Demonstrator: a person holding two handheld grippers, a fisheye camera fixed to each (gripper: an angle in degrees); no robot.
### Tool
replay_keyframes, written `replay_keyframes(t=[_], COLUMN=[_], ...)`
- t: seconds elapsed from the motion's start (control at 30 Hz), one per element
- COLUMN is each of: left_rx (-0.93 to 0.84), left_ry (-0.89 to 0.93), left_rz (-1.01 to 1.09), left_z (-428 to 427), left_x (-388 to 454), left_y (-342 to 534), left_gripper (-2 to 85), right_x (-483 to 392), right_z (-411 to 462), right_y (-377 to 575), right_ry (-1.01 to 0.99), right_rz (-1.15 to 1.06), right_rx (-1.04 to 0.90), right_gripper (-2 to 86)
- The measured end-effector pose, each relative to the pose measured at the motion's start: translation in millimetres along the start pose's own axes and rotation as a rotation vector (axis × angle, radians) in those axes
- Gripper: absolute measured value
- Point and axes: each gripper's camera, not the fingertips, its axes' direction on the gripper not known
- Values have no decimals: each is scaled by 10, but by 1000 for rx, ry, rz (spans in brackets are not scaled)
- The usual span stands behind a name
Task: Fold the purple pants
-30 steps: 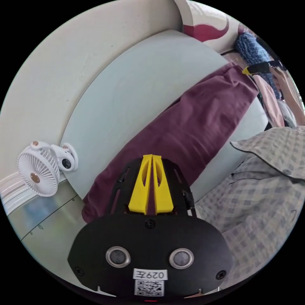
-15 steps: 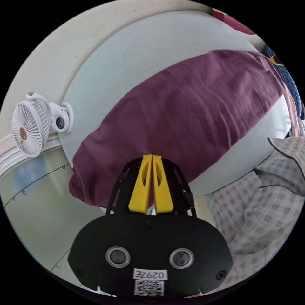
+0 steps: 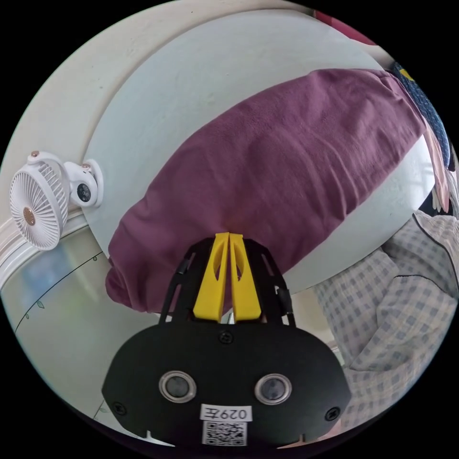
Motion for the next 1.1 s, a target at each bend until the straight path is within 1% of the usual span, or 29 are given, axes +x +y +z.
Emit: replay_keyframes(t=[0.03,0.13,0.2,0.23,0.27,0.33,0.4,0.47,0.5,0.57,0.67,0.73,0.77,0.87,0.9,0.93,1.0,1.03,1.1], left_rx=[-2,-11,-15,-15,-14,-8,-8,-18,-31,-53,-87,-89,-84,-37,-23,12,88,130,156], left_ry=[-8,-29,-25,-17,-11,16,29,23,10,-10,-38,-39,-34,13,15,8,11,31,63], left_rz=[6,33,41,43,43,38,37,53,70,87,113,112,108,21,-36,-89,-136,-136,-99], left_z=[9,26,33,36,36,38,36,32,27,19,1,-24,-33,-111,-162,-238,-366,-436,-498], left_x=[19,61,60,48,39,-7,-31,-27,-12,13,35,9,-7,-169,-242,-298,-328,-311,-245], left_y=[2,4,7,14,20,42,55,54,46,26,5,28,41,200,306,438,635,735,804], left_gripper=[-10,-10,-10,-10,-10,-10,-10,-10,-10,-10,-10,-10,-10,-10,-9,-9,-9,-8,-5], right_x=[-3,14,-1,-15,-25,50,153,308,439,657,902,1022,1042,1143,1182,1206,1184,1135,1030], right_z=[83,271,244,167,110,-148,-288,-371,-441,-475,-304,-91,-65,-164,-205,-213,-169,-119,-39], right_y=[26,37,65,107,137,257,321,356,396,427,369,343,360,653,801,946,1109,1176,1204], right_ry=[70,137,181,236,240,139,74,23,-8,-107,-132,-208,-228,-261,-269,-285,-309,-308,-291], right_rz=[19,43,31,18,-4,-3,7,54,100,162,217,212,202,222,238,249,232,211,168], right_rx=[-22,-99,-99,-81,-60,39,91,112,152,185,90,-31,-43,73,115,132,133,130,130], right_gripper=[29,68,62,44,35,19,12,7,4,2,4,11,15,42,70,91,104,105,94])
